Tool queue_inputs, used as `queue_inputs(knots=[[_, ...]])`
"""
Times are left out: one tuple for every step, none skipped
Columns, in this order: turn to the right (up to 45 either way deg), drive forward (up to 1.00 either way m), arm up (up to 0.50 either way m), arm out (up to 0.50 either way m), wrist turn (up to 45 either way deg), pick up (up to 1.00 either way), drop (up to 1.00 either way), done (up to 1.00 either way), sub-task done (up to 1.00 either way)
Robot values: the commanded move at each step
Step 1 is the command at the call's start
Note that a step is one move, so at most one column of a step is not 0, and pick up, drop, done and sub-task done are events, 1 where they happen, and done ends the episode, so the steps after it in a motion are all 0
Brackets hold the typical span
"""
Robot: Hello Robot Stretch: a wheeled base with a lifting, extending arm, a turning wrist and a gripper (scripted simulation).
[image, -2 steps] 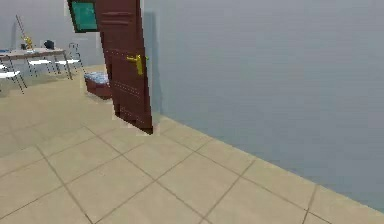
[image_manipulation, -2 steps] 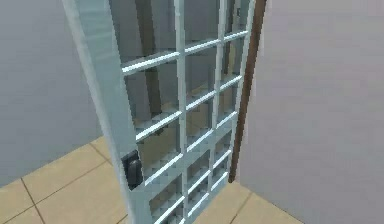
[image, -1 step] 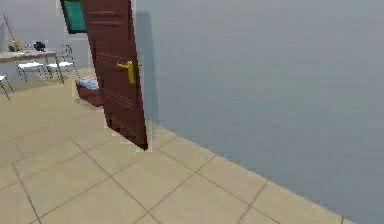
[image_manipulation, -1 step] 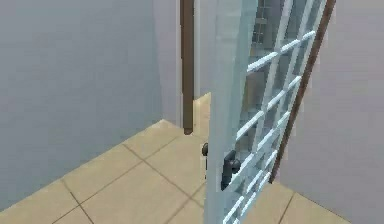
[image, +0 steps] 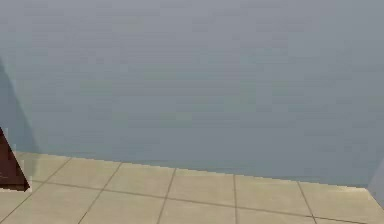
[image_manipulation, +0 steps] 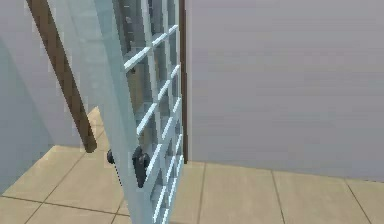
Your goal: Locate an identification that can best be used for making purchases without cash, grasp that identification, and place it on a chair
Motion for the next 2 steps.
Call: queue_inputs(knots=[[3.0, 0.0, 0.0, 0.0, 0.0, 0.0, 0.0, 0.0, 0.0], [0.0, 0.55, 0.0, 0.0, 0.0, 0.0, 0.0, 0.0, 0.0]])
